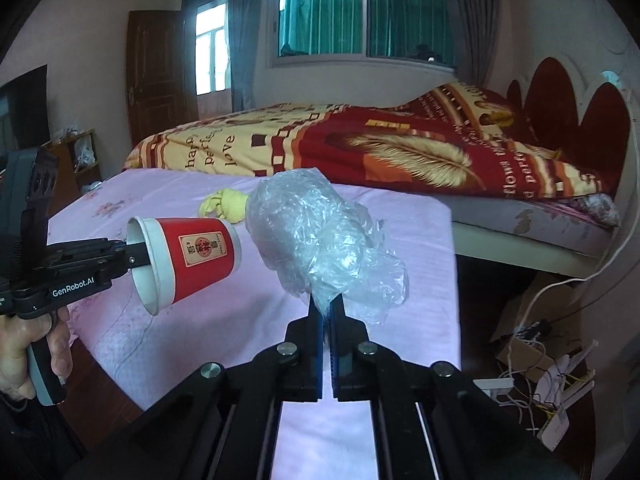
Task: Collect trash
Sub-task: 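Carry the red cup and plastic bag toward the black bin with both tools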
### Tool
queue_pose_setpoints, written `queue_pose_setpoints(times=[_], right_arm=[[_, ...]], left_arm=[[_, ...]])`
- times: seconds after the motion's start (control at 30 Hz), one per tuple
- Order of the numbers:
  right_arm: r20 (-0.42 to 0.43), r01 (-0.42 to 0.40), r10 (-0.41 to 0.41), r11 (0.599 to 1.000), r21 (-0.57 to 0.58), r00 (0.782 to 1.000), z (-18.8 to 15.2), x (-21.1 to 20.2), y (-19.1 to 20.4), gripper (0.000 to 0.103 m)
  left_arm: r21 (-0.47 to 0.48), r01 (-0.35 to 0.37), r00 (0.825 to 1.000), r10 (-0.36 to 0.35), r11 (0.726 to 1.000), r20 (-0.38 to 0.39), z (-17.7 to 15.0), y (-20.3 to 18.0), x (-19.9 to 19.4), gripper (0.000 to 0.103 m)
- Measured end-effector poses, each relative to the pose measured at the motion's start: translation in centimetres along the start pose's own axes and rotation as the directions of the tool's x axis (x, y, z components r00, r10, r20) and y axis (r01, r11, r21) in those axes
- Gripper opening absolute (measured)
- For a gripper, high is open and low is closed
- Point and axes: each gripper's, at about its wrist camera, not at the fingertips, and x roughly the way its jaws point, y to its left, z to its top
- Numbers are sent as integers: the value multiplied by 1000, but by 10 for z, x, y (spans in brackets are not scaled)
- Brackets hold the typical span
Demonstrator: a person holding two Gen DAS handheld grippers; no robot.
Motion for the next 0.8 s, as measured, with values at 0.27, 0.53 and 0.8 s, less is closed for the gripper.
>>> queue_pose_setpoints(times=[0.27, 0.53, 0.8], right_arm=[[0, 57, -57, 997, 45, 998, -30, -53, -29, 2], [-24, 133, -131, 978, 163, 991, -72, -90, -73, 2], [-57, 187, -179, 954, 235, 982, -104, -119, -112, 3]], left_arm=[[32, 56, 998, -56, 998, 22, -5, -41, -12, 3], [83, 126, 992, -126, 989, -10, -16, -96, -4, 3], [152, 198, 980, -191, 968, -63, -31, -155, 9, 3]])
